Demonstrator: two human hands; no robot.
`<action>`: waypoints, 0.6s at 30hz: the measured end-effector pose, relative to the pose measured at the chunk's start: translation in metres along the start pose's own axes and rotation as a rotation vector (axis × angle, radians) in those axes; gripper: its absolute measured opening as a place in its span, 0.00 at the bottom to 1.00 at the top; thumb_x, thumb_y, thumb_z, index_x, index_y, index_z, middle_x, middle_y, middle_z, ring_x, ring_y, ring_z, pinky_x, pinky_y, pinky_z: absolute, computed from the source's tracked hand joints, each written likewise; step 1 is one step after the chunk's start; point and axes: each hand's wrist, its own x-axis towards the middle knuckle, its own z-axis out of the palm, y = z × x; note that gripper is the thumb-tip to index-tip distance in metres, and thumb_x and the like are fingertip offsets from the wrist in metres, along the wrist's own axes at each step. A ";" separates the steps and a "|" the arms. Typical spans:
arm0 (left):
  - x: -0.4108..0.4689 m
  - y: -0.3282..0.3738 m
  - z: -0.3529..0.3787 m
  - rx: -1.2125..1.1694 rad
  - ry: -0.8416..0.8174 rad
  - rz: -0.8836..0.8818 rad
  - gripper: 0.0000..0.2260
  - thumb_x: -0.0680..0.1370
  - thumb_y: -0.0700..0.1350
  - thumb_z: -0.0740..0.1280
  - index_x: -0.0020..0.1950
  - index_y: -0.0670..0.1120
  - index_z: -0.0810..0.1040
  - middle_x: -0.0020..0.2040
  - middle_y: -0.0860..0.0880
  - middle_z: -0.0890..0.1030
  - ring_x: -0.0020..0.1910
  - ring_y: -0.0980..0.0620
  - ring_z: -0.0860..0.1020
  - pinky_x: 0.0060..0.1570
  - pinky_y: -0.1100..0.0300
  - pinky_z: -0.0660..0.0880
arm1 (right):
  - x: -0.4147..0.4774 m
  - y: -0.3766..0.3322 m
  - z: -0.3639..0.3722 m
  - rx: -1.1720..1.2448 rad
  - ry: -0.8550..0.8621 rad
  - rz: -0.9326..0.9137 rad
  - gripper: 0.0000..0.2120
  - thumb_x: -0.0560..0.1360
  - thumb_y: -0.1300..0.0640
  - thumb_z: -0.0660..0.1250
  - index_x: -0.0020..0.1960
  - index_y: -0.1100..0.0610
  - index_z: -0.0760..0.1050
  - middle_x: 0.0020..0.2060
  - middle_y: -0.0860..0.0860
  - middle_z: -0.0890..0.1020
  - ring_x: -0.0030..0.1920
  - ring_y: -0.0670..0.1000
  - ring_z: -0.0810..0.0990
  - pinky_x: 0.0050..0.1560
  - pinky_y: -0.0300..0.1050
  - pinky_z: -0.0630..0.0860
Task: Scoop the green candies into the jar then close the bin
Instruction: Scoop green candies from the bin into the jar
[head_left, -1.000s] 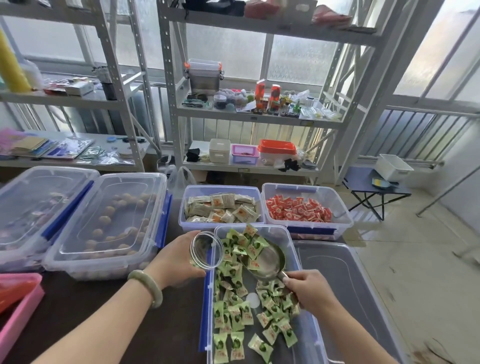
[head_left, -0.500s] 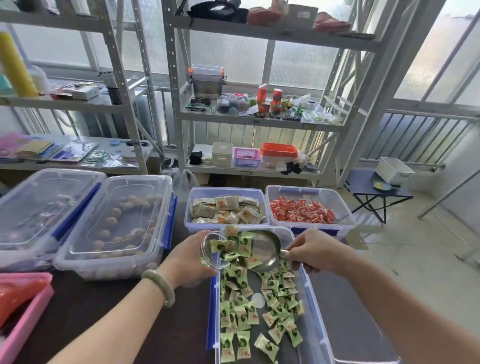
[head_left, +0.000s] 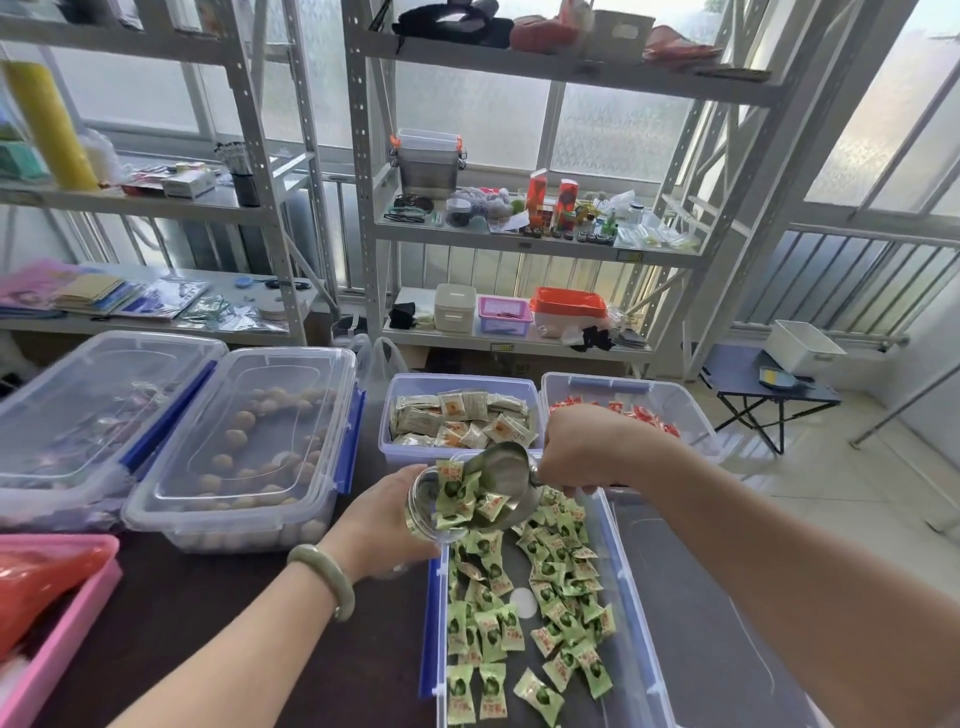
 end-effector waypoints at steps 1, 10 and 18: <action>0.000 0.000 0.000 0.000 0.002 0.001 0.33 0.65 0.45 0.75 0.67 0.57 0.67 0.48 0.70 0.67 0.52 0.63 0.70 0.58 0.67 0.67 | 0.000 -0.004 -0.002 -0.034 0.002 -0.007 0.09 0.71 0.60 0.63 0.35 0.62 0.79 0.27 0.52 0.78 0.29 0.51 0.77 0.32 0.40 0.76; 0.006 -0.007 0.006 0.005 -0.002 0.002 0.31 0.63 0.46 0.76 0.64 0.57 0.69 0.55 0.63 0.74 0.54 0.62 0.73 0.58 0.64 0.71 | 0.006 -0.017 -0.008 -0.185 0.019 -0.063 0.09 0.70 0.62 0.62 0.33 0.61 0.77 0.27 0.52 0.78 0.28 0.51 0.76 0.32 0.40 0.73; 0.007 -0.013 0.008 0.000 0.008 -0.017 0.36 0.64 0.47 0.77 0.69 0.55 0.66 0.58 0.62 0.71 0.57 0.63 0.71 0.61 0.66 0.66 | 0.000 0.010 -0.009 -0.009 0.057 -0.004 0.11 0.72 0.58 0.64 0.33 0.60 0.78 0.25 0.50 0.78 0.24 0.48 0.74 0.25 0.36 0.71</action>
